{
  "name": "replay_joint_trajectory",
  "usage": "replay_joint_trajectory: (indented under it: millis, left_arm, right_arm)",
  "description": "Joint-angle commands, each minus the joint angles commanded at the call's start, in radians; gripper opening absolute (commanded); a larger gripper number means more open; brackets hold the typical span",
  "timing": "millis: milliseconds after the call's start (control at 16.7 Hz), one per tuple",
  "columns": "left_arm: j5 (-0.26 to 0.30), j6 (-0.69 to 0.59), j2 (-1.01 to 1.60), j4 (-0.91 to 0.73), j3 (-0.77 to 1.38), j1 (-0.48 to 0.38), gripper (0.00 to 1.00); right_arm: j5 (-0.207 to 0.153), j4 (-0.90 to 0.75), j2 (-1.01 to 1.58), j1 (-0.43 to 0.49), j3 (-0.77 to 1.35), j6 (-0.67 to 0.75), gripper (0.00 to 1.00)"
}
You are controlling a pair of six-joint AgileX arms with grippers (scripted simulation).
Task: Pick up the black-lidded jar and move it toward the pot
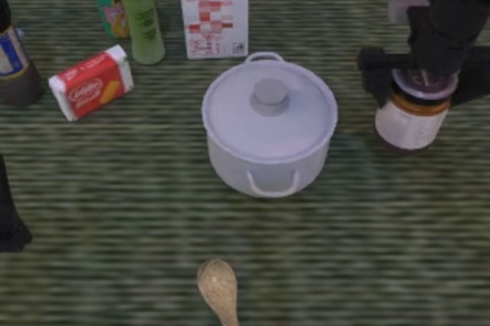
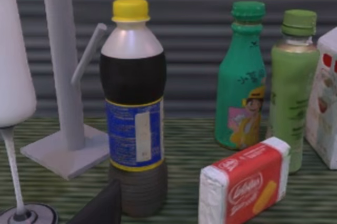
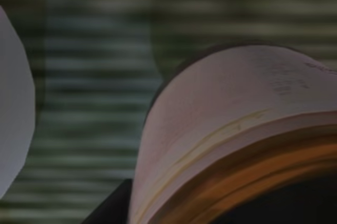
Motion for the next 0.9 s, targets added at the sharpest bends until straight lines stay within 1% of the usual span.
replay_joint_trajectory:
  millis: [240, 600, 840, 900]
  left_arm:
    - [0.000, 0.000, 0.000, 0.000, 0.000, 0.000, 1.00]
    - [0.000, 0.000, 0.000, 0.000, 0.000, 0.000, 1.00]
    - [0.000, 0.000, 0.000, 0.000, 0.000, 0.000, 1.00]
    - [0.000, 0.000, 0.000, 0.000, 0.000, 0.000, 1.00]
  right_arm:
    - [-0.004, 0.015, 0.000, -0.003, -0.009, -0.001, 0.00]
    - [0.000, 0.163, 0.050, 0.000, -0.111, 0.001, 0.00]
    - [0.001, 0.171, 0.054, 0.001, -0.117, 0.001, 0.00]
    - [0.001, 0.171, 0.054, 0.001, -0.117, 0.001, 0.08]
